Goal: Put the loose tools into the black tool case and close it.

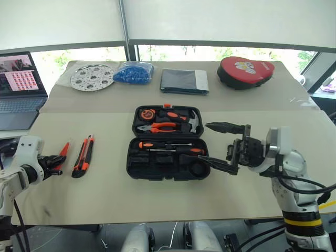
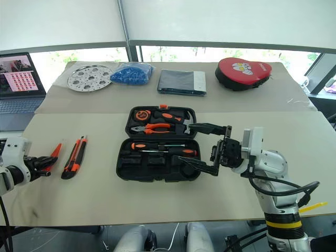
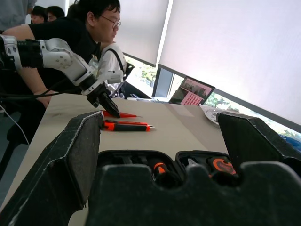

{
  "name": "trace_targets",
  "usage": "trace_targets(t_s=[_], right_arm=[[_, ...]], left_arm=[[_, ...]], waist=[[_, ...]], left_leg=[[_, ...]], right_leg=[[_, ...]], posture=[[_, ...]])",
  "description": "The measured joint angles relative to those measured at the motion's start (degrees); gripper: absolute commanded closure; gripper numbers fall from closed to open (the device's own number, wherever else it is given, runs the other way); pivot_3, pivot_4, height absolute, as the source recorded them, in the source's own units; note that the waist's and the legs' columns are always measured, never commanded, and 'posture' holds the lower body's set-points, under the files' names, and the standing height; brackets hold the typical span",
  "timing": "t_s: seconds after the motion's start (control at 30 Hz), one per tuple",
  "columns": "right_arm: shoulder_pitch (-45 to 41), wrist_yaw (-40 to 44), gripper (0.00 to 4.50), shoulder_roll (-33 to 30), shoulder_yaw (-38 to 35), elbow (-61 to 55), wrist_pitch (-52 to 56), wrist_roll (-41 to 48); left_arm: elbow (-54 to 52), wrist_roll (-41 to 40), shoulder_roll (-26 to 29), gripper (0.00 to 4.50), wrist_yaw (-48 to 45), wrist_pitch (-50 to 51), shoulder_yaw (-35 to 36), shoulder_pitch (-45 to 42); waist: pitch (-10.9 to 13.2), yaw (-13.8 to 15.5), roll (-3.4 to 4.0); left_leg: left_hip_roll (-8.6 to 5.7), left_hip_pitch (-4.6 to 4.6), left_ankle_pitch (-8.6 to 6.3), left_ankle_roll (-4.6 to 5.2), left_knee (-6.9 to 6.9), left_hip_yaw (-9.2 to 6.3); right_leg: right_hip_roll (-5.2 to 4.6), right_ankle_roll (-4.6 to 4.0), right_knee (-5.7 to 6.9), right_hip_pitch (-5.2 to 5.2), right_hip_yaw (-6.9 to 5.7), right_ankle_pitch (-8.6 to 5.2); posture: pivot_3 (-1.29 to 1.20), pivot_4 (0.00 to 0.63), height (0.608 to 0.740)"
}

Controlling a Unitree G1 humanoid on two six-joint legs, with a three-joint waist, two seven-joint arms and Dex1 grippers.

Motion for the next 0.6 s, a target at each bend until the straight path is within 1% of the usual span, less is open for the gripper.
trace_targets(t_s=[0.07, 0.1, 0.17, 0.23, 0.27, 0.3, 0.33, 0.37, 0.4, 0.43, 0.47, 0.53, 0.6], right_arm=[[0.51, -0.25, 0.0, -1.95, -1.21, -0.34, 1.31, 0.07], [0.6, -0.36, 0.0, -2.39, -1.83, -0.77, 1.65, 0.18], [2.02, -0.25, 0.0, -4.26, -2.62, -1.56, 2.55, 0.55], [4.34, 0.28, 0.0, -7.66, -3.46, -1.68, 4.93, 0.75], [5.17, 0.7, 0.0, -8.85, -3.92, -1.78, 5.67, 0.72], [5.58, 0.96, 0.0, -9.78, -3.91, -1.75, 6.21, 0.58], [6.57, 1.54, 0.0, -11.09, -4.1, -1.7, 6.24, -0.05], [6.78, 1.85, 0.0, -11.68, -4.02, -1.63, 6.28, -0.48], [7.52, 2.19, 0.0, -12.48, -4.06, -1.61, 6.28, -1.22], [7.8, 2.32, 0.0, -12.74, -4.02, -1.58, 6.28, -1.52], [9.13, 2.24, 0.0, -13.49, -4.19, -1.58, 6.56, -2.29], [10.81, 2.08, 0.0, -14.54, -3.98, -1.51, 7.55, -3.15], [12.14, 1.81, 0.0, -14.61, -4.03, -1.87, 7.68, -3.51]], left_arm=[[0.25, 0.21, 0.08, 4.04, -6.1, -11.38, 1.0, -2.11], [-0.23, 0.22, 0.61, 4.04, -8.32, -14.38, 1.21, -2.82], [-3.14, 0.04, 2.36, 4.04, -13.62, -17.24, -0.16, -3.89], [-9.96, -0.52, 3.75, 4.04, -22.27, -18.9, -6.45, -6.02], [-12.35, -0.87, 3.78, 4.04, -25.06, -18.01, -10.53, -8.16], [-13.87, -1.02, 3.77, 4.04, -26.46, -17.36, -12.93, -9.26], [-15.56, 0.08, 3.94, 4.04, -29.25, -16.95, -17.76, -11.47], [-16.64, 0.74, 4.1, 4.04, -30.66, -16.7, -20.45, -12.43], [-17.28, 3.66, 4.12, 4.04, -32.59, -17.05, -25.35, -14.7], [-17.42, 4.67, 4.13, 4.04, -33.05, -17.35, -26.78, -15.35], [-17.31, 7.07, 3.05, 4.04, -33.42, -16.97, -30.45, -17.97], [-17.02, 9.96, -0.77, 4.04, -32.9, -15.43, -35.27, -22.84], [-16.8, 13.8, -2.66, 4.04, -33.31, -15.47, -40.44, -25.95]], waist=[[0.12, 0.49, -0.25], [0.1, 0.68, -0.28], [0.11, 0.9, -0.27], [0.14, 1.4, -0.21], [0.13, 1.48, -0.2], [0.13, 1.48, -0.2], [0.13, 1.37, -0.2], [0.14, 1.2, -0.2], [0.14, 0.88, -0.2], [0.14, 0.8, -0.2], [0.15, 0.74, -0.22], [0.16, 1.04, -0.24], [0.16, 1.14, -0.25]], left_leg=[[0.02, -0.14, 0.03, -0.05, 0.03, -0.07], [0.03, -0.14, 0.03, -0.04, 0.03, -0.07], [0.0, -0.16, 0.01, -0.01, 0.01, -0.06], [-0.1, -0.22, -0.02, 0.1, 0.04, -0.06], [-0.09, -0.23, -0.05, 0.14, 0.1, 0.01], [-0.1, -0.28, -0.06, 0.17, 0.16, 0.0], [-0.08, -0.3, -0.06, 0.18, 0.21, 0.01], [-0.09, -0.31, -0.07, 0.19, 0.26, 0.01], [-0.09, -0.29, -0.05, 0.18, 0.26, 0.03], [-0.13, -0.28, -0.05, 0.18, 0.26, 0.03], [-0.13, -0.29, -0.04, 0.17, 0.26, 0.02], [-0.1, -0.35, -0.04, 0.18, 0.37, -0.05], [-0.11, -0.41, -0.05, 0.19, 0.47, -0.08]], right_leg=[[-0.12, -0.04, -0.03, -0.06, -0.14, 0.0], [-0.19, -0.04, -0.06, -0.05, -0.13, 0.0], [-0.2, -0.04, -0.12, -0.02, -0.17, 0.0], [-0.2, -0.03, -0.16, 0.0, -0.3, 0.0], [-0.18, -0.02, -0.16, 0.0, -0.29, 0.0], [-0.16, -0.02, -0.16, 0.01, -0.29, 0.0], [-0.06, 0.0, -0.18, 0.02, -0.28, 0.01], [0.02, 0.02, -0.18, 0.03, -0.27, 0.0], [0.11, 0.03, -0.15, 0.03, -0.19, 0.0], [0.17, 0.05, -0.16, 0.04, -0.16, -0.01], [0.33, 0.05, -0.18, 0.04, -0.07, -0.01], [0.41, 0.12, -0.15, 0.06, -0.07, -0.03], [0.46, 0.14, -0.15, 0.05, -0.02, -0.02]], posture=[[0.0, 0.15, 0.74], [0.0, 0.15, 0.74], [0.0, 0.15, 0.74], [0.0, 0.15, 0.74], [0.0, 0.15, 0.74], [0.0, 0.15, 0.74], [0.0, 0.15, 0.74], [0.0, 0.15, 0.74], [0.0, 0.15, 0.74], [0.0, 0.15, 0.74], [0.0, 0.15, 0.74], [0.0, 0.15, 0.74], [0.0, 0.15, 0.74]])
